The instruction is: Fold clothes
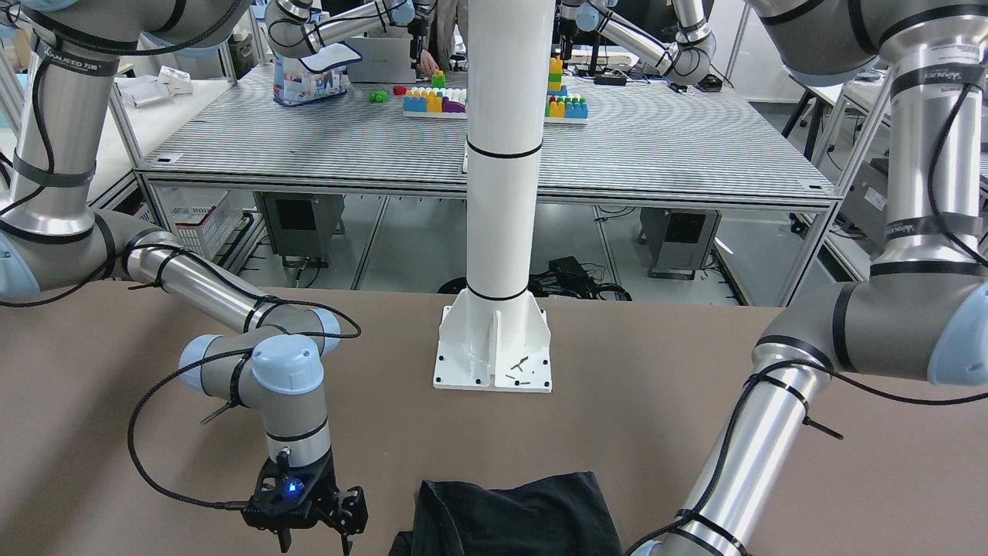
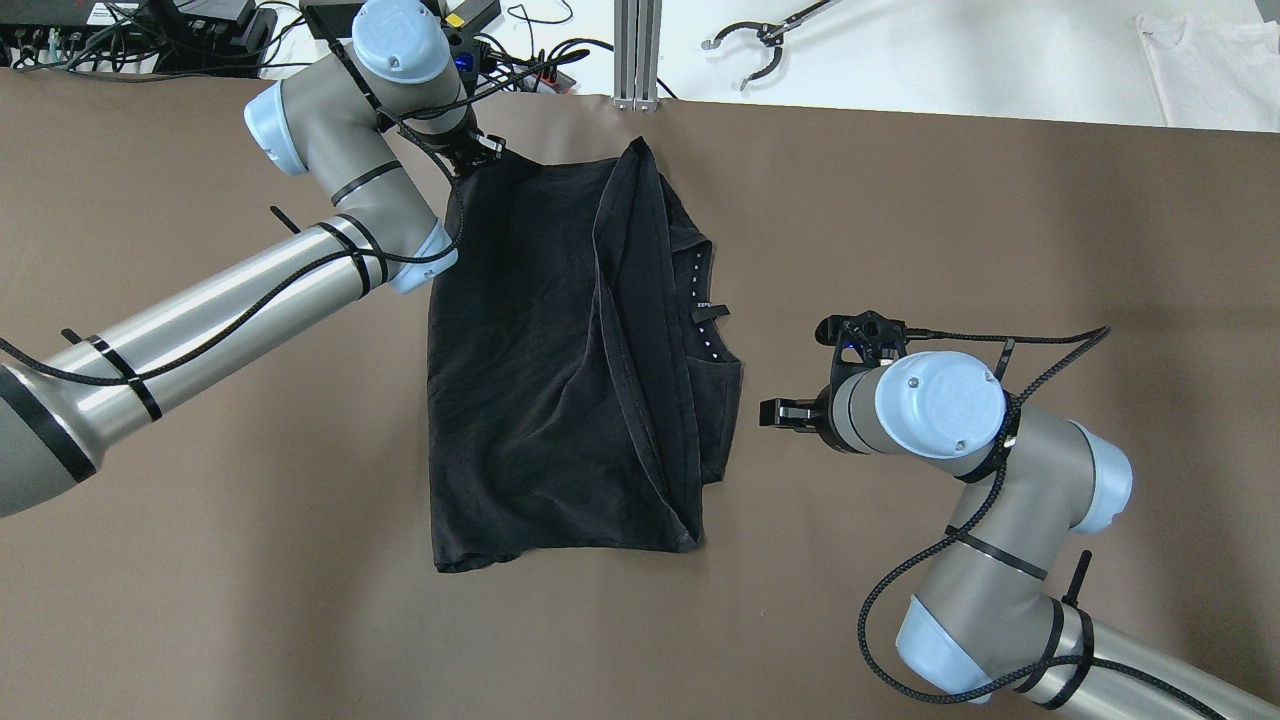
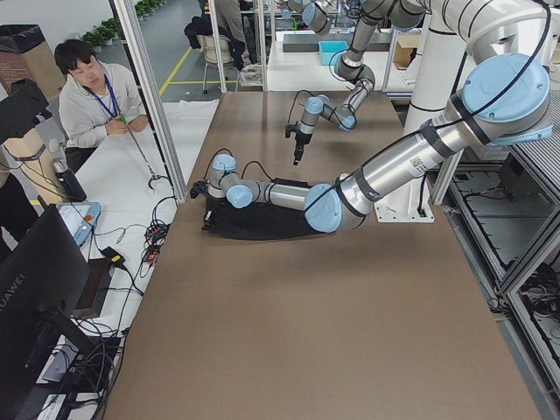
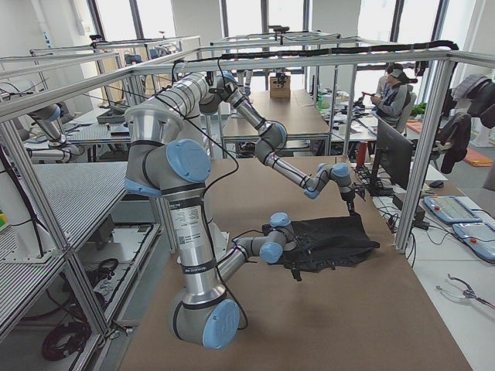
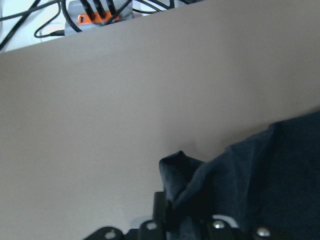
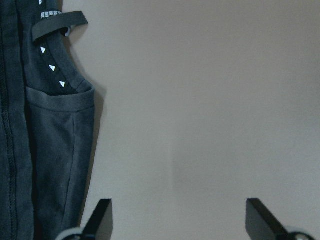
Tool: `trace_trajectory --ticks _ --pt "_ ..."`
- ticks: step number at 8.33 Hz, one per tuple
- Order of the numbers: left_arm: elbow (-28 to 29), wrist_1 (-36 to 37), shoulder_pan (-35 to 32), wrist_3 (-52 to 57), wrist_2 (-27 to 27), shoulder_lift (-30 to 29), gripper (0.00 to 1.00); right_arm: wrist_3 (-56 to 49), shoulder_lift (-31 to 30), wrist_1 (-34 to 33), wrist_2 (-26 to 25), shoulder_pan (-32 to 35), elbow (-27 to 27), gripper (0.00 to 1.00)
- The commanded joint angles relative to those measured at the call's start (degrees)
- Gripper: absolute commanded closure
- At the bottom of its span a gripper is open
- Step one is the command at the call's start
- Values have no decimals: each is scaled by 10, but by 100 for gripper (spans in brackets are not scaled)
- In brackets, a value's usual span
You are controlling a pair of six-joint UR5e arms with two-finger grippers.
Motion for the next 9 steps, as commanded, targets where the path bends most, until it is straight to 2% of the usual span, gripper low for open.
trace_trajectory --ticks 1,3,4,6,7,9 --pt "-23 -4 -54 75 -56 34 0 61 10 -3 -1 -7 -2 7" --pt "-82 -3 -64 87 -73 84 0 117 24 -3 -21 -39 -6 7" --pt "-96 -3 -63 84 -72 96 0 169 39 -4 -55 -64 -16 8" --pt "-105 -4 -63 84 -73 108 0 236 94 -4 -82 -92 -68 9" --pt "-105 -4 -63 83 -72 108 0 245 103 -4 -109 -105 -85 10" --pt "-105 -4 -63 83 -73 108 0 249 102 -4 -118 -113 -86 15"
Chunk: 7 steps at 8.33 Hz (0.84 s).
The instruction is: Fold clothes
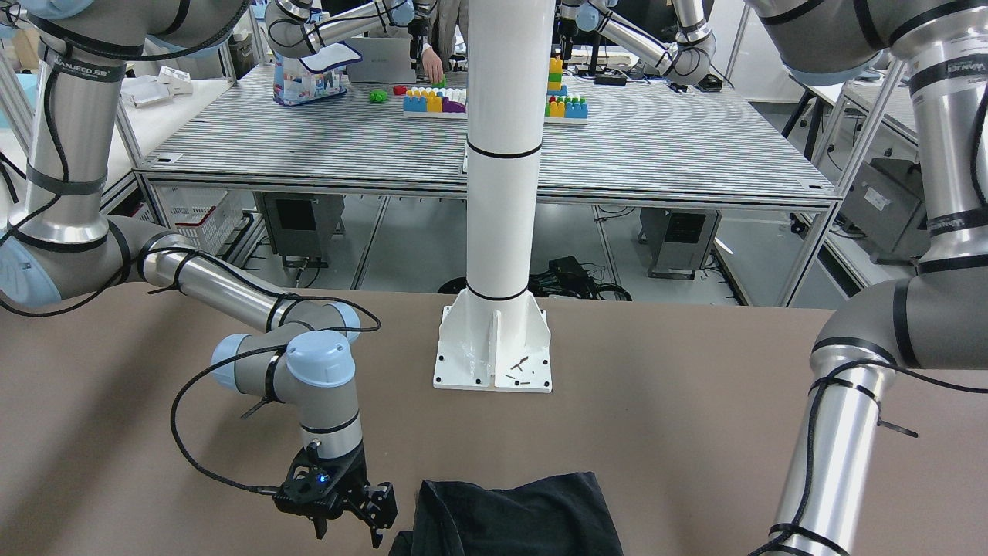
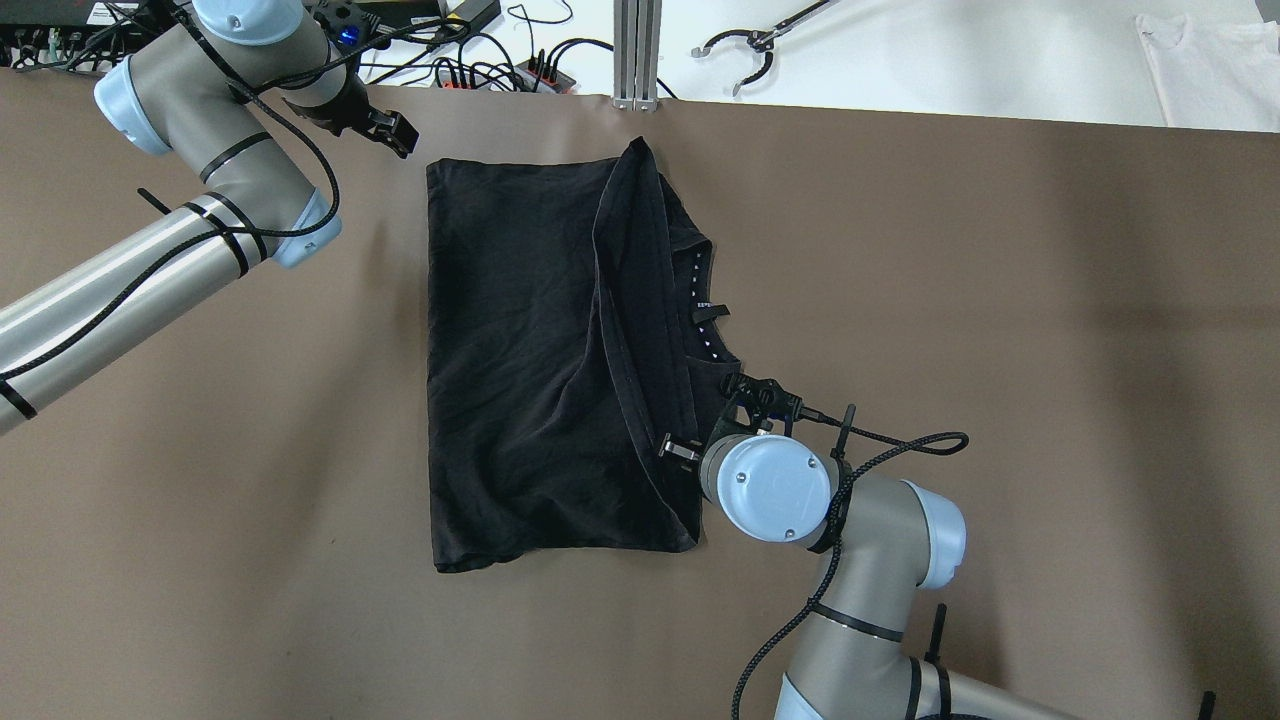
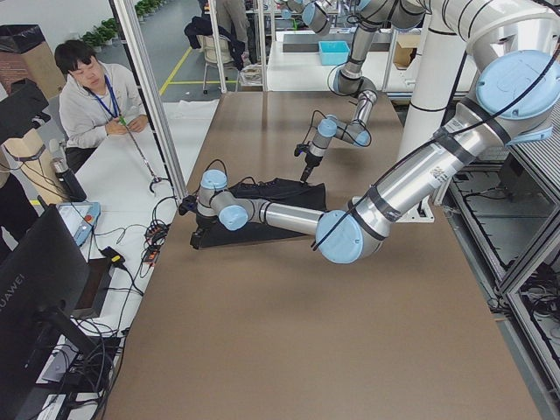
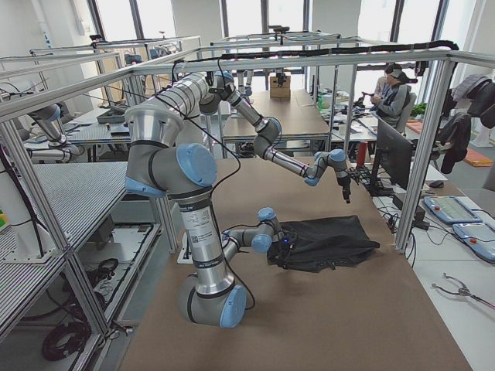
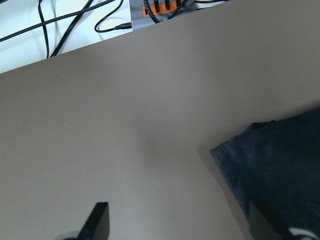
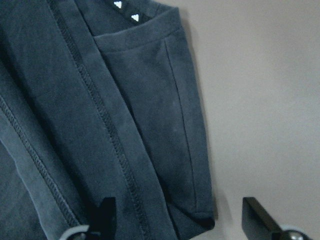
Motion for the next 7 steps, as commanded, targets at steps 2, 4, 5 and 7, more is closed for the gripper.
trace_trajectory --ticks 2,4,5,7 --pt "-1 0 1 0 0 2 0 11 3 0 -15 -10 -8 42" --pt "-1 0 1 1 0 5 0 33 7 0 -15 -11 -4 100" --pt "-1 0 1 1 0 5 0 33 7 0 -15 -10 -2 100" --pt "-1 0 2 1 0 5 0 27 3 1 -15 -10 3 100"
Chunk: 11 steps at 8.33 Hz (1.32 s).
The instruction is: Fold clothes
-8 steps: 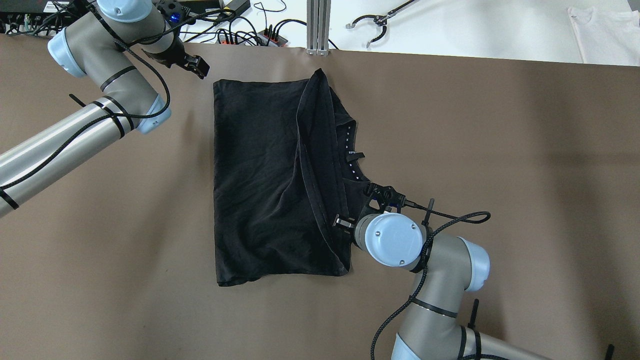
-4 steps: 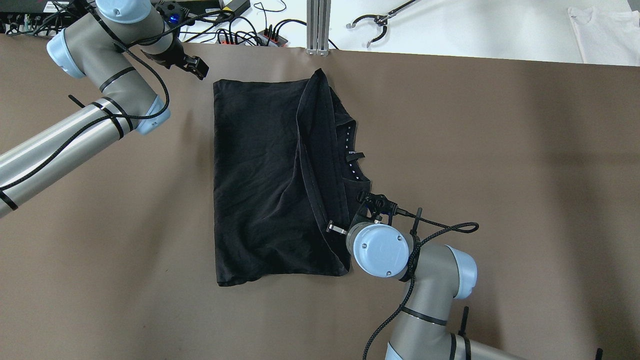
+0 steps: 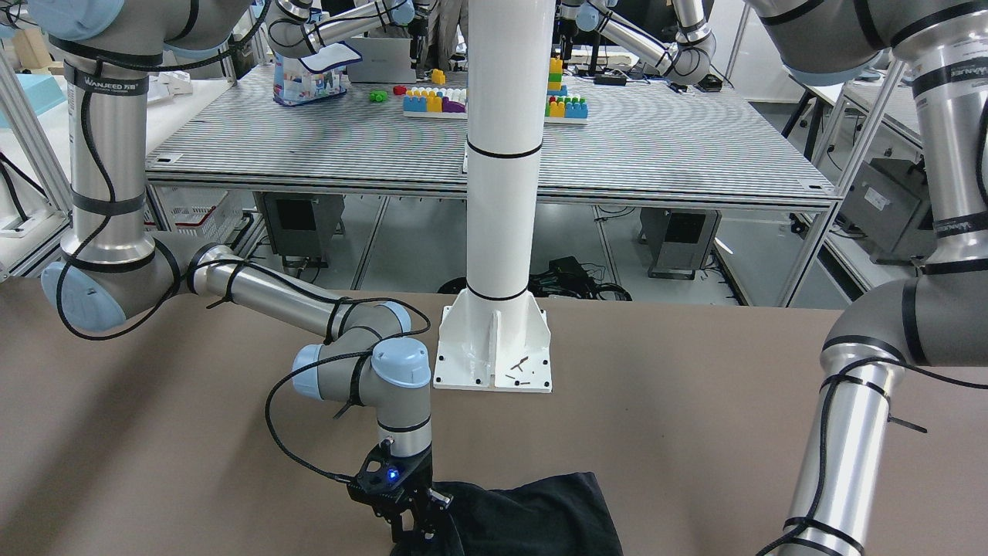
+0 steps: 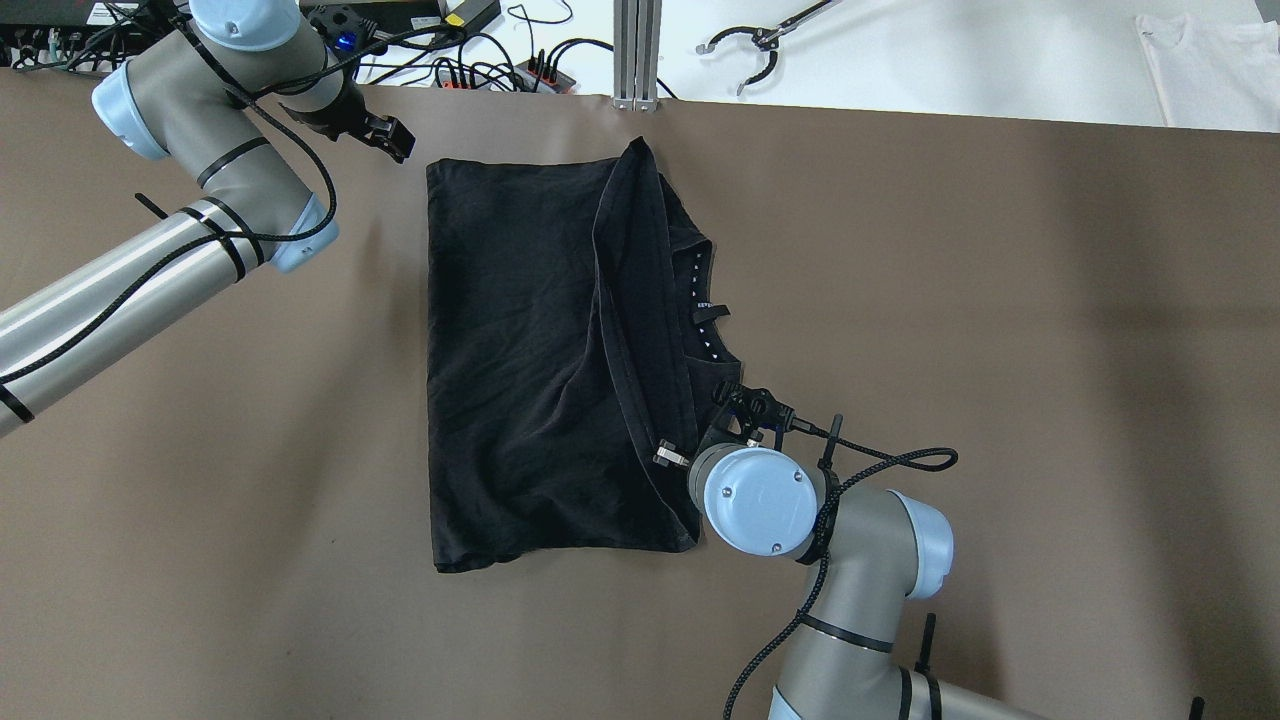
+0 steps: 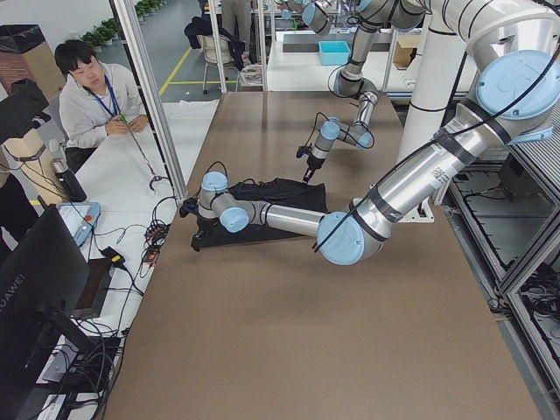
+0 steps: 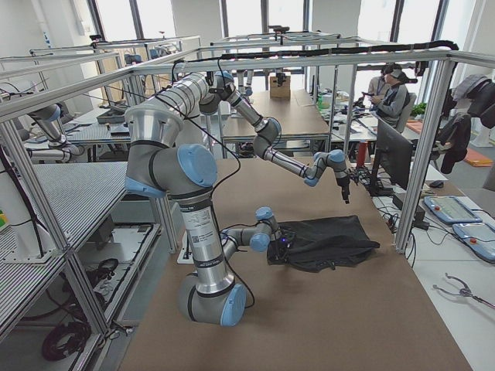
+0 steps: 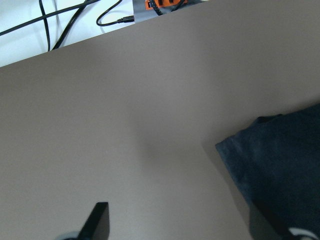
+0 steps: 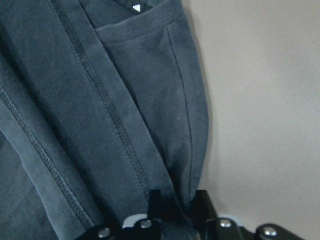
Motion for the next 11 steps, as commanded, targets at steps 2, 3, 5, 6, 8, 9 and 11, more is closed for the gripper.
trace_trajectory --ticks 2,3,5,6,8,9,11 --pt "-1 0 0 -1 0 0 0 -4 -34 -2 1 -2 50 100" --pt "-1 0 0 -1 0 0 0 -4 -64 -4 -2 -30 87 100" --pt "-18 0 1 -2 0 13 0 -1 -76 -4 -16 -49 101 100" --pt "-19 0 1 -2 0 14 0 0 -75 -4 -16 -52 102 100" --pt "-19 0 2 -2 0 14 0 -5 -75 -4 -16 -52 104 98" --pt "-19 0 2 -2 0 14 0 -6 -83 -5 -15 -51 124 64" --pt "-19 0 2 -3 0 14 0 -26 -93 -7 -15 -52 141 7"
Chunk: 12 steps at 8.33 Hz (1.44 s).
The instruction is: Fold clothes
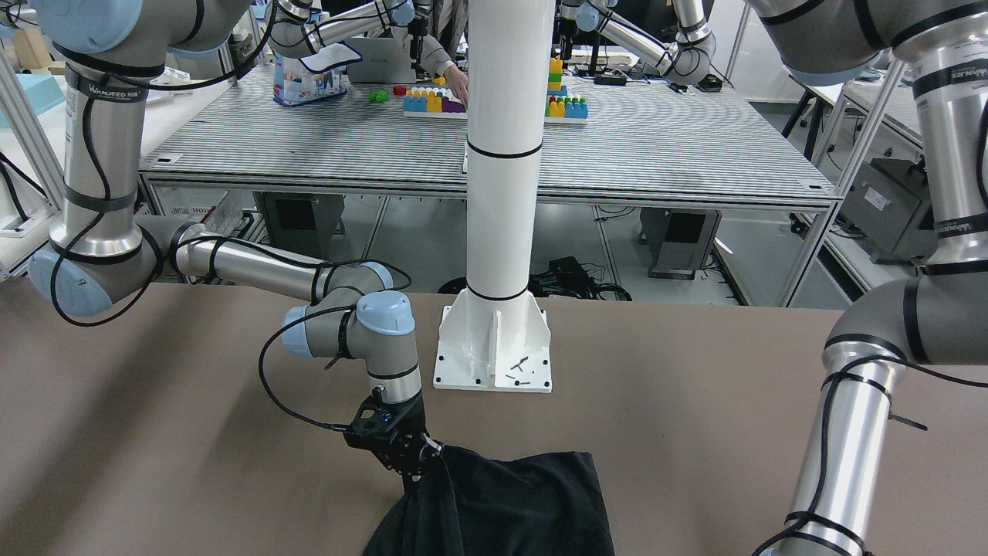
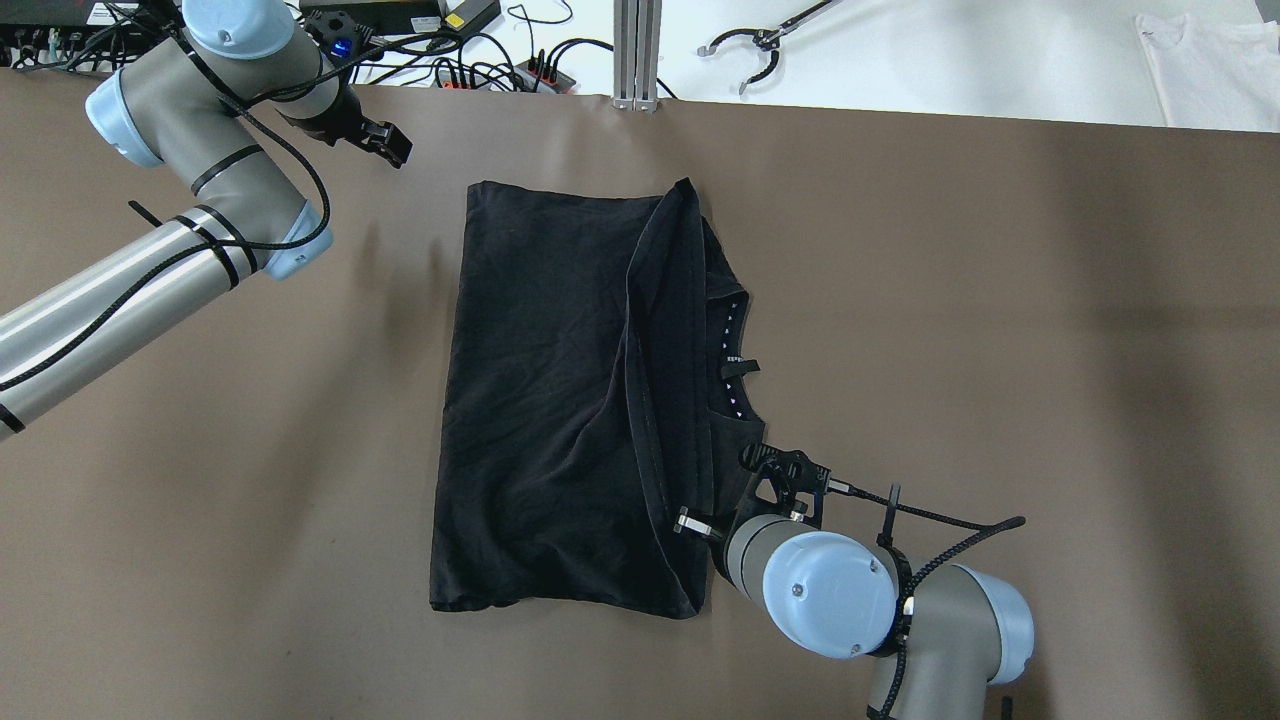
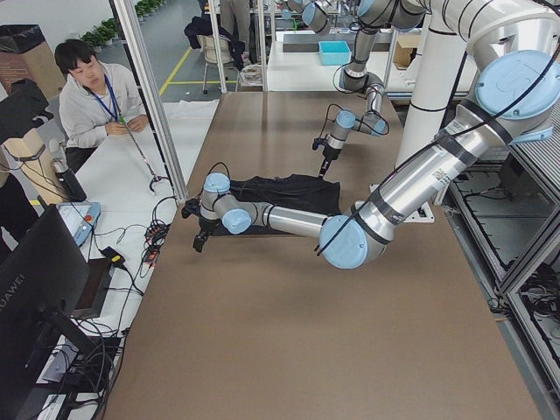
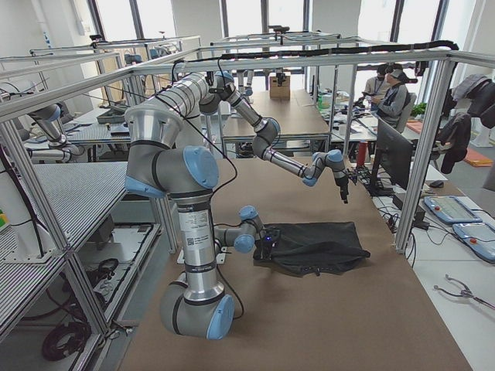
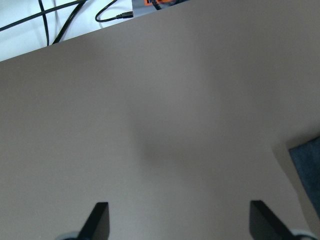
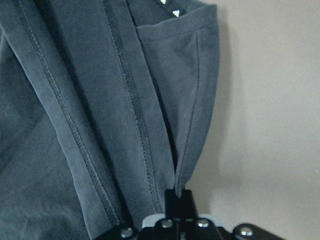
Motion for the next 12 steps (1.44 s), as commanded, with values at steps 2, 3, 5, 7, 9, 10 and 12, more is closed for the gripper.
trace_trajectory --ticks 2,3,5,7,9,10,12 --pt "0 0 0 -2 0 0 0 -118 9 -7 5 0 14 6" --pt "0 0 0 -2 0 0 0 -176 15 -8 2 0 9 6" --pt "0 0 0 -2 0 0 0 -338 33 -9 -1 -26 -13 9" --pt "0 0 0 -2 0 0 0 -400 81 -9 -24 -38 -66 19" --pt "0 0 0 -2 0 0 0 -487 72 -9 -24 -38 -66 44" --pt "-1 0 0 -3 0 1 0 -501 65 -11 -24 -37 -61 50" --pt "-6 0 1 -7 1 3 0 -513 53 -14 -24 -35 -43 54"
